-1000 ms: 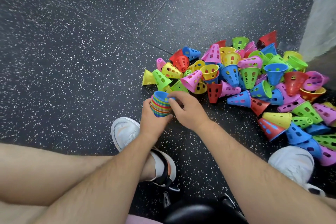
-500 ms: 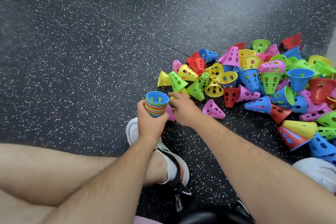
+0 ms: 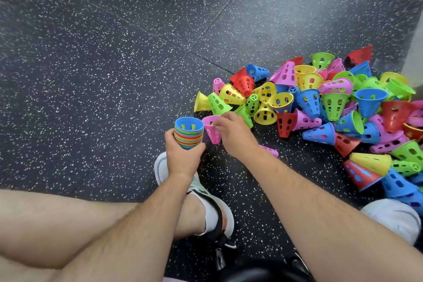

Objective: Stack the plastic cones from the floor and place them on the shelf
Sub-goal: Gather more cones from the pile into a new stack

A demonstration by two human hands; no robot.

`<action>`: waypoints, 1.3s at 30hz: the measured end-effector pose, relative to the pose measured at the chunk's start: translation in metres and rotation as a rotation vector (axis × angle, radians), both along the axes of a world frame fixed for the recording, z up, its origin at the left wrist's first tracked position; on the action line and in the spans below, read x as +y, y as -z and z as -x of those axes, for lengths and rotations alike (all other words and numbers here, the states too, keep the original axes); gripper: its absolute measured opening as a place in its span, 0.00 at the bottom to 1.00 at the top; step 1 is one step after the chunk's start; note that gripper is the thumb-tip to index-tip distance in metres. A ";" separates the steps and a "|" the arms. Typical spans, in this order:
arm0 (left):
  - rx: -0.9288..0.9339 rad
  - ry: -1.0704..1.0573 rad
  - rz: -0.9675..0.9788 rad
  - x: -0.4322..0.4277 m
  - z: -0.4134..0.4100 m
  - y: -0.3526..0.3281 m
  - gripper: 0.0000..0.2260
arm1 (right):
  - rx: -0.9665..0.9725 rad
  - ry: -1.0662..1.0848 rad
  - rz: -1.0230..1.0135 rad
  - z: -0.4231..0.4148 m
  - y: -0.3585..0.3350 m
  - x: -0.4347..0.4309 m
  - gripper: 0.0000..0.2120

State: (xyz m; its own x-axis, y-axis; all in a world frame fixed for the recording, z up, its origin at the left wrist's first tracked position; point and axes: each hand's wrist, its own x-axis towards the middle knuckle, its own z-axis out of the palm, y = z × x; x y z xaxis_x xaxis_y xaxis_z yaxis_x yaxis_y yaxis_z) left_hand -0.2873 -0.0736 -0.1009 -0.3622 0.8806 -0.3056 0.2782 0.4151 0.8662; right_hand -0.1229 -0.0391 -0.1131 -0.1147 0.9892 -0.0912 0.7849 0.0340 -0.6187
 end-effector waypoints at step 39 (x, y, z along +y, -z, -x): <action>0.033 0.514 0.134 -0.024 -0.068 0.016 0.30 | -0.440 0.206 0.142 -0.114 -0.008 -0.078 0.12</action>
State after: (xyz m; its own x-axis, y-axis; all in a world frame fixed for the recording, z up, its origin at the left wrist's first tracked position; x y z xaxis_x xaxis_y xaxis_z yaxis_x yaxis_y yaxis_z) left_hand -0.2188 -0.0976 -0.1173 0.0948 0.9011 -0.4231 0.5012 0.3241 0.8024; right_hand -0.0086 -0.1169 -0.1051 0.1614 0.9616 -0.2221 0.9539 -0.2098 -0.2147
